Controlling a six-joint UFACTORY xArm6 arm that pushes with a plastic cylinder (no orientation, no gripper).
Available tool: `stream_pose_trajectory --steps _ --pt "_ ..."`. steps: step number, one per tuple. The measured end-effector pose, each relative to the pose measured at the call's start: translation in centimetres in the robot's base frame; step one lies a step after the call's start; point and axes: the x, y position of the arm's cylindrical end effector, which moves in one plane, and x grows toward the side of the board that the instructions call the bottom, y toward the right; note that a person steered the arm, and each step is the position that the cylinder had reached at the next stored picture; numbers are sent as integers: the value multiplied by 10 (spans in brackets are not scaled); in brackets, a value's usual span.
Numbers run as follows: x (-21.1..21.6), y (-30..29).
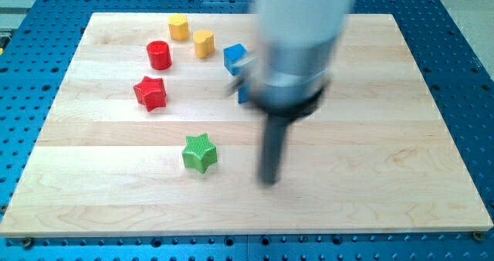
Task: Slide the green star diagonal to the green circle
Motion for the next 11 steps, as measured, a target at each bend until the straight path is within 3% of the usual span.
stream_pose_trajectory --steps 1,2,5,7,8,9,10,11 --pt "26 -130" --pt "-2 -124" --pt "-125 62" --pt "-98 114" --pt "-120 172" --pt "-201 183" --pt "-149 227" --pt "-88 203"
